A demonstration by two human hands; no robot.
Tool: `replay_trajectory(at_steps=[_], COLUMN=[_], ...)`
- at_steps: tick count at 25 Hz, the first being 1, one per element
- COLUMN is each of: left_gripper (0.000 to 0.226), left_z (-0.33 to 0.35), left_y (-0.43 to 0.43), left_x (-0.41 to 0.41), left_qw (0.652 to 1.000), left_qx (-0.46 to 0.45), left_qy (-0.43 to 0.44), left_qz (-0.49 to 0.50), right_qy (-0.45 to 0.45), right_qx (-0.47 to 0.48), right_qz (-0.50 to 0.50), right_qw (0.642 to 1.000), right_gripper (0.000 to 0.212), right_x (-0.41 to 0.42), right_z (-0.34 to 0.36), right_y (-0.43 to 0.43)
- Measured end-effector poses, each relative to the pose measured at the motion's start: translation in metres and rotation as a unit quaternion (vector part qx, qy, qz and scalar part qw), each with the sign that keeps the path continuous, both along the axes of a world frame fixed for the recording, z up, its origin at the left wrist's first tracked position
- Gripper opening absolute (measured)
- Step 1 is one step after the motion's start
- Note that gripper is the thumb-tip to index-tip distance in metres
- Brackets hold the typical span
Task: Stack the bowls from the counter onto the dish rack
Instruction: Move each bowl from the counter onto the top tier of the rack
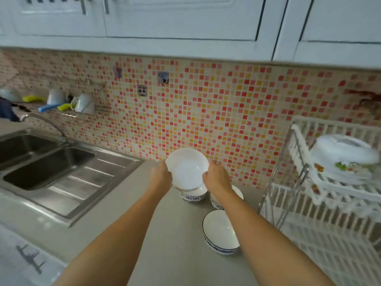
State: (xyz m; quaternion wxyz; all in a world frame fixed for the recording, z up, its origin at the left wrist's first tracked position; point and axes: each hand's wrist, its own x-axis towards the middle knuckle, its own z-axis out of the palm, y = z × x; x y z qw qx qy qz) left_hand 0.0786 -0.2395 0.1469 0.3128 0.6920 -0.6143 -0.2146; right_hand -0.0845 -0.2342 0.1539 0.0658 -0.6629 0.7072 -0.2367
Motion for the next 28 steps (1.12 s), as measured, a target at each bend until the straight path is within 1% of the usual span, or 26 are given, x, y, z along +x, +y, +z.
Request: replay_trajectory(at_steps=[2, 5, 8, 9, 12, 14, 16, 18, 20, 21, 22, 23, 24, 25, 27, 28], left_gripper=[0.032, 0.032, 0.034, 0.034, 0.035, 0.037, 0.047, 0.06, 0.068, 0.069, 0.068, 0.067, 0.065, 0.061, 0.054, 0.057], left_z=[0.042, 0.103, 0.132, 0.139, 0.171, 0.193, 0.207, 0.214, 0.216, 0.215, 0.213, 0.211, 0.207, 0.204, 0.201, 0.2], left_y=[0.012, 0.045, 0.054, 0.057, 0.07, 0.081, 0.092, 0.097, 0.098, 0.098, 0.098, 0.099, 0.1, 0.1, 0.099, 0.096], left_x=[-0.012, -0.038, -0.058, -0.061, -0.094, -0.132, -0.168, -0.2, -0.23, -0.243, -0.256, -0.267, -0.277, -0.284, -0.291, -0.292], left_qw=[0.998, 0.984, 0.97, 0.968, 0.95, 0.935, 0.919, 0.905, 0.899, 0.895, 0.889, 0.882, 0.872, 0.861, 0.838, 0.825], left_qx=[-0.054, -0.161, -0.214, -0.218, -0.247, -0.259, -0.242, -0.198, -0.147, -0.124, -0.103, -0.084, -0.071, -0.065, -0.046, -0.032], left_qy=[0.033, 0.031, 0.049, 0.06, 0.101, 0.124, 0.182, 0.232, 0.226, 0.215, 0.206, 0.196, 0.193, 0.196, 0.228, 0.237], left_qz=[-0.02, -0.071, -0.103, -0.11, -0.164, -0.21, -0.253, -0.298, -0.346, -0.37, -0.395, -0.421, -0.445, -0.464, -0.493, -0.512], right_qy=[-0.026, -0.097, -0.082, -0.079, -0.08, -0.083, -0.066, -0.053, -0.085, -0.131, -0.193, -0.25, -0.293, -0.327, -0.381, -0.39], right_qx=[-0.036, -0.093, -0.08, -0.087, -0.155, -0.209, -0.251, -0.288, -0.286, -0.265, -0.235, -0.201, -0.173, -0.156, -0.134, -0.118], right_qz=[-0.012, -0.05, -0.071, -0.064, -0.067, -0.094, -0.112, -0.092, -0.025, 0.018, 0.047, 0.059, 0.063, 0.065, 0.084, 0.097], right_qw=[0.999, 0.99, 0.991, 0.991, 0.982, 0.97, 0.959, 0.952, 0.954, 0.955, 0.951, 0.945, 0.938, 0.93, 0.911, 0.908], right_gripper=[0.043, 0.038, 0.036, 0.035, 0.032, 0.03, 0.03, 0.03, 0.041, 0.055, 0.075, 0.091, 0.101, 0.105, 0.107, 0.112], right_x=[-0.015, -0.046, -0.071, -0.075, -0.113, -0.155, -0.194, -0.228, -0.261, -0.275, -0.287, -0.297, -0.303, -0.309, -0.322, -0.331], right_z=[0.042, 0.106, 0.137, 0.142, 0.163, 0.175, 0.181, 0.183, 0.182, 0.18, 0.178, 0.177, 0.178, 0.18, 0.186, 0.187], right_y=[0.014, 0.046, 0.056, 0.059, 0.089, 0.112, 0.133, 0.15, 0.168, 0.176, 0.185, 0.191, 0.197, 0.201, 0.207, 0.209])
